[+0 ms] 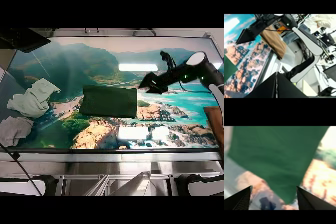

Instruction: Fold the shirts.

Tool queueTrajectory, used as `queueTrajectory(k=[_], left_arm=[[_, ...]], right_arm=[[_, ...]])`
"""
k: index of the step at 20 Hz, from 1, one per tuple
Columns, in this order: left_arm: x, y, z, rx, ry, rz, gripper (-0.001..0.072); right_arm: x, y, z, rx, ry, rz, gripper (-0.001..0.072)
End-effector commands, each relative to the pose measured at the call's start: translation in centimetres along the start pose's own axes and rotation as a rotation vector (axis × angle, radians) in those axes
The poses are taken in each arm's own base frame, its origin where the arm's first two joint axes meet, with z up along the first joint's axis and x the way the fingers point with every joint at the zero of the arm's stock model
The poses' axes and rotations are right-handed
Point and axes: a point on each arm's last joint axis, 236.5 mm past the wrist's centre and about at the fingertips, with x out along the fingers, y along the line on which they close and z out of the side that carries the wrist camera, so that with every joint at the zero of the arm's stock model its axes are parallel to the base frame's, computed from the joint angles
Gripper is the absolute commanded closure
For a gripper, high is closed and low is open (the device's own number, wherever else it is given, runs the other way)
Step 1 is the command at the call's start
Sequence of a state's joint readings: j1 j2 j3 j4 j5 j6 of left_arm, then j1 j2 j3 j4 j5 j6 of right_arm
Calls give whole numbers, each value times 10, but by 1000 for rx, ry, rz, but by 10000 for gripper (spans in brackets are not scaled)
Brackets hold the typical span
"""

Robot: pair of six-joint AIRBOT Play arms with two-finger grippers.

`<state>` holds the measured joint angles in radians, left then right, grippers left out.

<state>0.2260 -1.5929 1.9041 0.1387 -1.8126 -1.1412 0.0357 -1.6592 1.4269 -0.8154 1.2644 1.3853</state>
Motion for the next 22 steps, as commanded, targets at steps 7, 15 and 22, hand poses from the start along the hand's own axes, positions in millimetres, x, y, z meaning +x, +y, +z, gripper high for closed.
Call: queueTrajectory(k=[7,15,22], left_arm=[[6,-5,-40,-80,-94,51,687],[-21,-5,-68,-139,-202,163,687],[-33,-9,-72,-102,-221,224,686]], right_arm=[[84,-37,-2,203,-28,208,90],[130,33,-14,172,0,398,539],[-22,110,53,53,-301,614,689]])
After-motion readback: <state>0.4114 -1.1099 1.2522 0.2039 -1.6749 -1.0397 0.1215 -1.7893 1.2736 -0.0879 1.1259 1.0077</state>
